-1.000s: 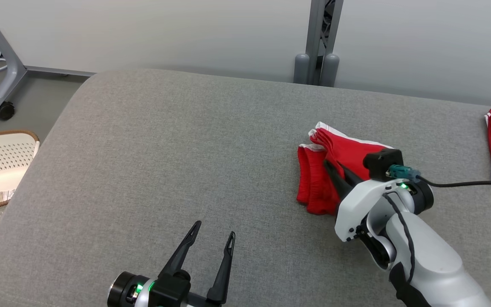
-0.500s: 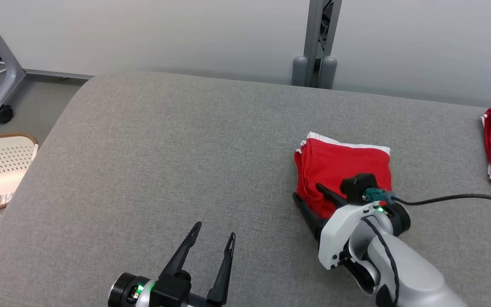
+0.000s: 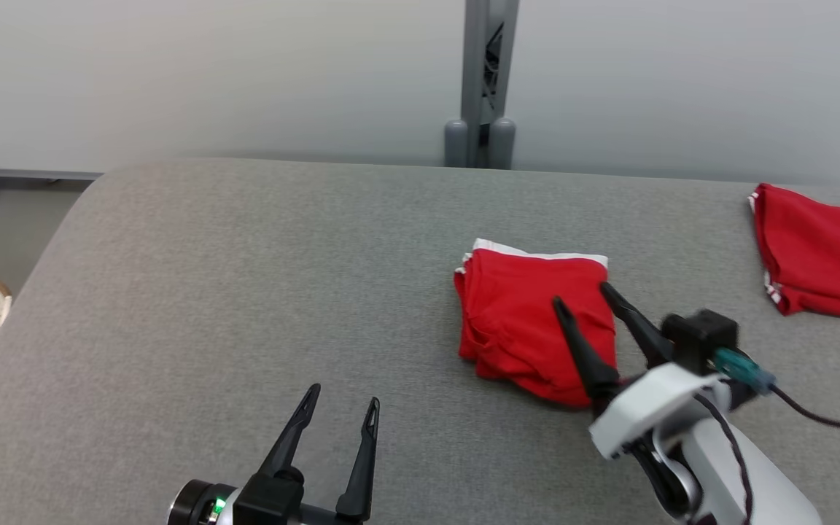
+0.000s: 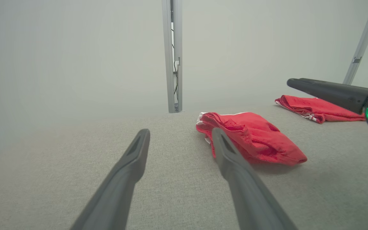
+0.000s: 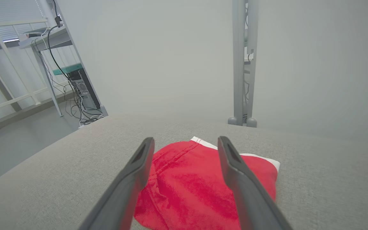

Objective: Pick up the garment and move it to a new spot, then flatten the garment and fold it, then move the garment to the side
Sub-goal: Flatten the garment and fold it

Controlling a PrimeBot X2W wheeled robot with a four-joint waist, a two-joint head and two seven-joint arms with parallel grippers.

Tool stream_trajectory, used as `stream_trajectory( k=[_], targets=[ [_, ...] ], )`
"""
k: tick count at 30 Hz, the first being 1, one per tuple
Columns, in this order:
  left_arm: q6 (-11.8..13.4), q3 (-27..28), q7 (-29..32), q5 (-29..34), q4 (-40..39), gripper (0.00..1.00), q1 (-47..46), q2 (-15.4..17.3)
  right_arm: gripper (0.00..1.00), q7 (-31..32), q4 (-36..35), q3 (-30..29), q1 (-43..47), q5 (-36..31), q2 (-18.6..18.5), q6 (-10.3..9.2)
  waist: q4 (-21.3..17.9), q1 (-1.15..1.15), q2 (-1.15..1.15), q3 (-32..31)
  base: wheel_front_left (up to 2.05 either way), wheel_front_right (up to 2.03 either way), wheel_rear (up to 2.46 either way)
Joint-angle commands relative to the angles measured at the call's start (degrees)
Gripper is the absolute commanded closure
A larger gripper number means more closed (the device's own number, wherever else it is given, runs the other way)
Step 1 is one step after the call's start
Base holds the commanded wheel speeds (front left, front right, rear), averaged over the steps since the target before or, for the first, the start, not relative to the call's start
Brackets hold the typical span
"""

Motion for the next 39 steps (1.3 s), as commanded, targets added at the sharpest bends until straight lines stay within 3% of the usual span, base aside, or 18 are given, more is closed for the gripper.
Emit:
stream_trajectory(
  k=[1,8,19,27,39],
  targets=[
    [0.23,0.29,-0.22,-0.53,-0.33,0.0,0.37,0.19,0.0,-0.19,-0.92,-1.4,2.52,-1.05,-0.69,-0.02,-1.17,0.0,0.0,-0.12,0.0,0.0,0.0],
    [0.84,2.28,-0.22,-1.87,-2.13,0.0,0.69,0.09,0.0,-0.16,-8.91,-9.88,10.29,-10.71,-0.29,-0.01,-4.78,0.0,0.0,-0.49,0.0,0.0,0.0],
    [1.41,5.94,-0.22,-3.86,-3.89,0.0,2.08,-0.08,0.0,-0.13,-21.96,-14.34,20.97,-14.58,0.44,-0.02,-8.52,0.0,0.0,-0.92,0.0,0.0,0.0],
    [1.02,8.1,-0.22,-4.4,-4.42,0.0,4.24,-0.15,0.0,-0.13,-20.76,-14.57,25.26,-15.41,0.69,-0.02,-9.94,0.0,0.0,-2.46,0.0,0.0,0.0],
    [1.09,8.72,-0.22,-4.81,-3.86,0.0,4.6,-0.21,0.0,-0.13,-19.37,-15.14,24.4,-15.52,0.78,-0.02,-9.23,0.0,0.0,-2.55,0.0,0.0,0.0]
  ],
)
